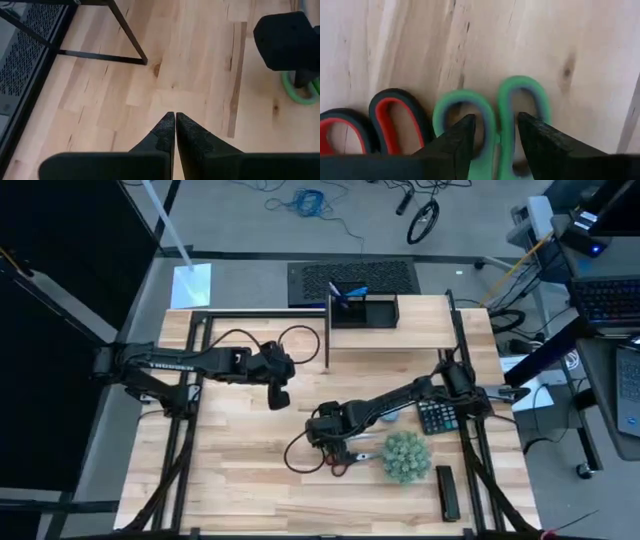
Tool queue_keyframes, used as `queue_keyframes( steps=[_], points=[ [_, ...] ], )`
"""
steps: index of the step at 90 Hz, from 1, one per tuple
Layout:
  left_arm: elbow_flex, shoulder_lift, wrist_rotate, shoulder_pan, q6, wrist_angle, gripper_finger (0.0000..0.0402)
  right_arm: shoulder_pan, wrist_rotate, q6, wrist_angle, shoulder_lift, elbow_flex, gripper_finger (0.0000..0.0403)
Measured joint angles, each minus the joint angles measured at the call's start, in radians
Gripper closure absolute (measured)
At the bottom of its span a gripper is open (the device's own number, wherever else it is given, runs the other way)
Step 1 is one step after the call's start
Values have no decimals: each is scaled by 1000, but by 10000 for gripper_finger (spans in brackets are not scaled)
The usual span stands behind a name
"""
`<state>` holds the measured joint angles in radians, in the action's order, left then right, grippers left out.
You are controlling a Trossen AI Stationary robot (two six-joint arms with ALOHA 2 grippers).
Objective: Pick and place office supplies into organizer
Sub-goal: Put the green scissors into the black desk organizer on the shelf
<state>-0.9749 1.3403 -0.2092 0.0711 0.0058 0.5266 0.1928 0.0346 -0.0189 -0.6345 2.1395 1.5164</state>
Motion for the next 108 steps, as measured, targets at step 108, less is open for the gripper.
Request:
queue_keyframes(
  steps=[108],
  points=[
    [0,0,0,-8,-1,-3,398,-173,238,-65,21,-538,-5,359]
  ],
)
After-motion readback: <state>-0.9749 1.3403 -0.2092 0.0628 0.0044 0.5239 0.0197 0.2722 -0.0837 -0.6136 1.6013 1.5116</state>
